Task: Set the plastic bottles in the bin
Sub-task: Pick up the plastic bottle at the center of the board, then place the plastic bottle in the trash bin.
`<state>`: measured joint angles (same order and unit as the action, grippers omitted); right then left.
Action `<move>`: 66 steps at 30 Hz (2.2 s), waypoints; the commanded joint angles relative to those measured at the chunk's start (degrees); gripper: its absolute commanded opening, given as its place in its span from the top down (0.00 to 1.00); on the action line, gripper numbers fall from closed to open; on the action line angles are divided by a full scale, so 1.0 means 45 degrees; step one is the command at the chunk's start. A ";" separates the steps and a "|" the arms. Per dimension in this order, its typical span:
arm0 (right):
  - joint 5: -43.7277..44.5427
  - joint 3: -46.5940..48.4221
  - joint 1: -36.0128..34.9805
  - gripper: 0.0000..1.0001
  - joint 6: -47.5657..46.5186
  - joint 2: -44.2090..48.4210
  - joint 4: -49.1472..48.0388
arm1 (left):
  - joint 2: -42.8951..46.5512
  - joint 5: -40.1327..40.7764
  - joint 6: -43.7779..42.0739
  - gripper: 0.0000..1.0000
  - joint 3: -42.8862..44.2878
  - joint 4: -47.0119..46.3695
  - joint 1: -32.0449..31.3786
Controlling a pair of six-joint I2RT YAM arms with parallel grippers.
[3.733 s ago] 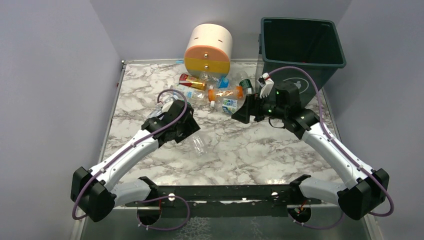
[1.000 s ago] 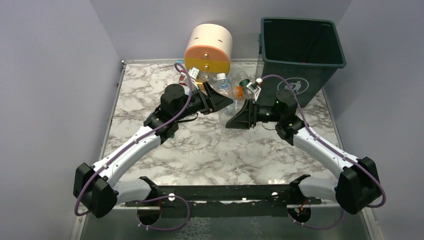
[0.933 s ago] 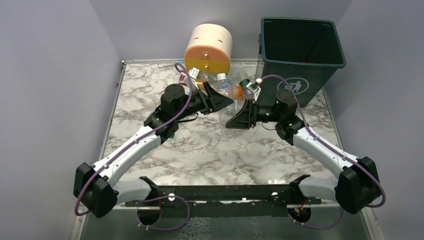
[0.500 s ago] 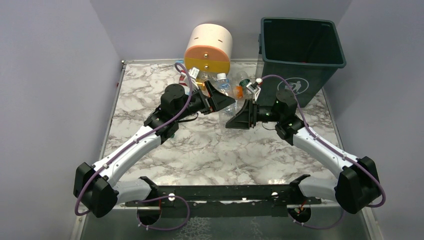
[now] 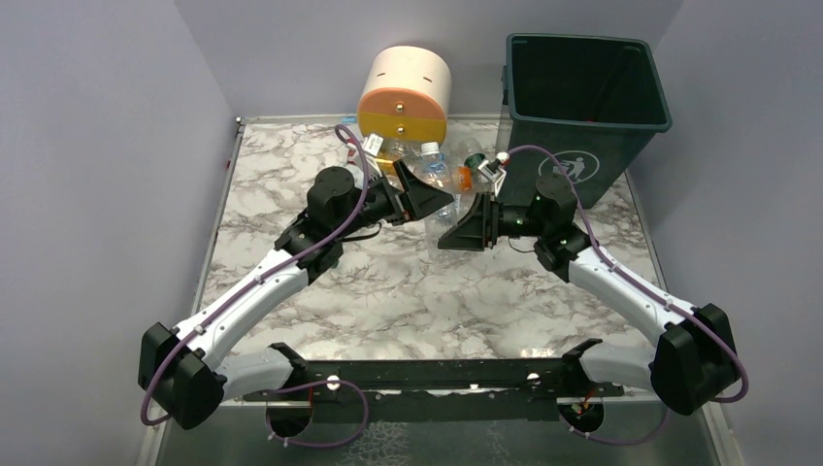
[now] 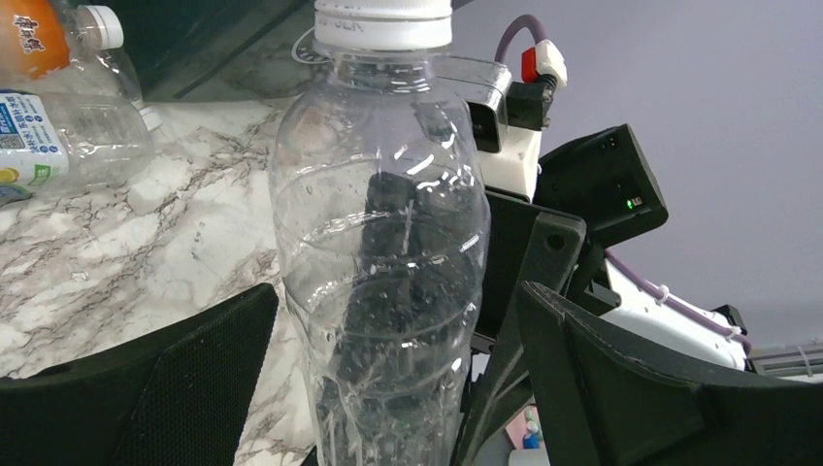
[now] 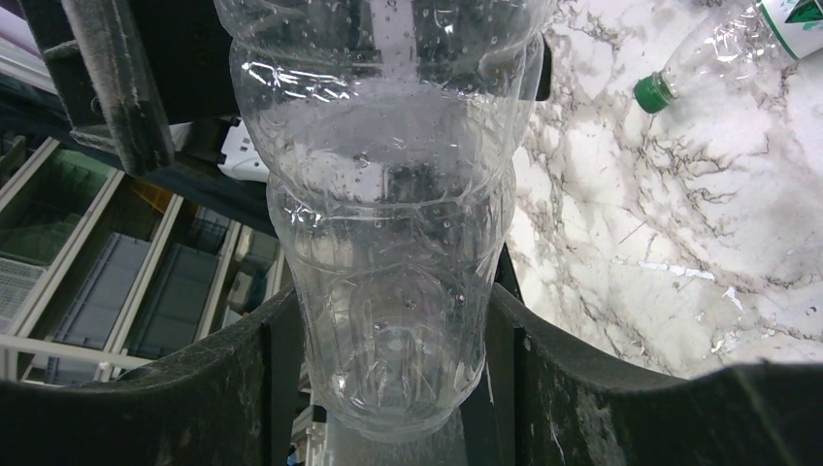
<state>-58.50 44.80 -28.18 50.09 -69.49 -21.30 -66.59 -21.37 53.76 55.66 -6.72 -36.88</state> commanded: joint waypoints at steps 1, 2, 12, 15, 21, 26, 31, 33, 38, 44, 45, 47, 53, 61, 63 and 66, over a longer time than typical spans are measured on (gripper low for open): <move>0.0094 -0.0016 -0.0078 0.52 -0.0278 0.0068 0.0066 | 0.0672 0.0380 -0.0319 0.01 -0.0271 0.0208 -0.0026; 0.0164 0.0030 -0.0069 0.52 -0.0399 0.0069 0.0241 | 0.0744 0.0440 -0.0324 0.01 -0.0278 0.0249 -0.0026; 0.1598 0.1204 -0.0079 0.53 -0.2233 0.0333 0.3043 | 0.1262 0.0743 -0.0541 0.01 -0.0231 0.0754 -0.0026; 0.2432 0.1862 -0.0084 0.53 -0.2954 0.0429 0.4241 | 0.1365 0.0778 -0.0537 0.01 -0.0236 0.0782 -0.0026; 0.4096 0.3263 -0.0080 0.54 -0.4250 0.0453 0.6398 | 0.1462 0.0849 -0.0551 0.01 -0.0257 0.0859 -0.0012; 0.5458 0.4488 -0.0083 0.56 -0.5199 0.0378 0.7757 | 0.1514 0.0831 -0.0539 0.01 -0.0276 0.0842 -0.0009; 0.6593 0.6141 -0.0084 0.56 -0.6170 -0.0110 0.8931 | 0.1607 0.0804 -0.0522 0.01 -0.0317 0.0832 -0.0001; 0.6918 0.6894 -0.0084 0.56 -0.6467 -0.0433 0.9275 | 0.1620 0.0803 -0.0522 0.01 -0.0318 0.0832 -0.0007; 0.7487 0.8542 -0.0084 0.55 -0.7039 -0.1250 0.9721 | 0.1732 0.0797 -0.0559 0.01 -0.0303 0.0932 -0.0007; 0.8298 1.0662 -0.0004 0.55 -0.7526 -0.2499 1.0222 | 0.1877 0.0808 -0.0621 0.01 -0.0335 0.1119 -0.0007; 0.8396 1.1114 0.0053 0.55 -0.7589 -0.2732 1.0305 | 0.1891 0.0808 -0.0628 0.01 -0.0332 0.1149 -0.0007; 0.8546 1.2030 0.0242 0.55 -0.7684 -0.3251 1.0515 | 0.1906 0.0784 -0.0636 0.01 -0.0329 0.1198 -0.0007; 0.8316 1.4556 0.1290 0.55 -0.7597 -0.4648 1.0867 | 0.1984 0.0755 -0.0658 0.01 -0.0302 0.1279 -0.0007; 0.7031 1.6200 0.4602 0.55 -0.6816 -0.5597 1.0473 | 0.2098 0.0657 -0.0667 0.01 -0.0305 0.1435 -0.0006; 0.6444 1.6338 0.5627 0.55 -0.6433 -0.5758 1.0267 | 0.2203 0.0665 -0.0692 0.01 -0.0368 0.1547 0.0010; 0.5996 1.6470 0.6767 0.54 -0.5995 -0.5992 1.0018 | 0.2360 0.0685 -0.0682 0.01 -0.0574 0.1587 0.0013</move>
<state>-26.52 116.68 -2.94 19.62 -95.13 26.33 -57.93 -18.59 51.42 54.70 -0.08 -36.88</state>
